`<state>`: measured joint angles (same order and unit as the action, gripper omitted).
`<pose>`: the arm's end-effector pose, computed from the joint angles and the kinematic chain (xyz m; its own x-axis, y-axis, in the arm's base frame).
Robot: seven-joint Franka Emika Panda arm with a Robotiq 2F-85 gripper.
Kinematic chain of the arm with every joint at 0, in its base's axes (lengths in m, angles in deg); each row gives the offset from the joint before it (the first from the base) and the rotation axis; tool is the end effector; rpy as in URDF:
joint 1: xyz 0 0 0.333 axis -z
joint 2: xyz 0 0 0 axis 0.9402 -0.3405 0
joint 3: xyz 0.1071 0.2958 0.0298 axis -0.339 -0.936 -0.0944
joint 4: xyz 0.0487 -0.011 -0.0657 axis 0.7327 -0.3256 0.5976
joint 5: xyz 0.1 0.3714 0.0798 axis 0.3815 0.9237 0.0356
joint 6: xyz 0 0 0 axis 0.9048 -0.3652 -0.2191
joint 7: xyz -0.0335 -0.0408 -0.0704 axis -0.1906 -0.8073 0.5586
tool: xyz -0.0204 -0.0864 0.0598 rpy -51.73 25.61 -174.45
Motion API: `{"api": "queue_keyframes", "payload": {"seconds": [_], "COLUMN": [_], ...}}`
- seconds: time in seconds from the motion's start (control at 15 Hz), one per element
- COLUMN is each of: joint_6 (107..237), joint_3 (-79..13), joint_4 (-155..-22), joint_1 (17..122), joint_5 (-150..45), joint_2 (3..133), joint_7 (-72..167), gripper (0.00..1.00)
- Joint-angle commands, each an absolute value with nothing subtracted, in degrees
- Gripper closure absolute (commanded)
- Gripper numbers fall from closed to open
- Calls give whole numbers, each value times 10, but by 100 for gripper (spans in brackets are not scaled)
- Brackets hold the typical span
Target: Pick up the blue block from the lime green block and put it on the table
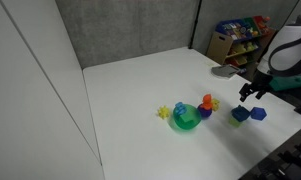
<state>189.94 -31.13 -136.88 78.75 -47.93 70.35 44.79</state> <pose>0.4609 -0.1213 0.1945 0.9550 -0.2941 -0.0400 -0.2937 -0.9558 0.0152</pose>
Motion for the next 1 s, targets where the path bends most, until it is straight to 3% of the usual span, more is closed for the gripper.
{"api": "queue_keyframes", "payload": {"seconds": [0.0,0.8,0.87,0.93], "joint_6": [1948,2043,2046,2049], "joint_3": [-311,-336,-332,-333], "joint_4": [-1355,-1358,-1357,-1357], "joint_1": [791,802,798,799], "joint_5": [-482,-481,-483,-483], "joint_2": [655,559,555,553], "joint_7": [405,385,391,390], "gripper": [0,0,25,25]}}
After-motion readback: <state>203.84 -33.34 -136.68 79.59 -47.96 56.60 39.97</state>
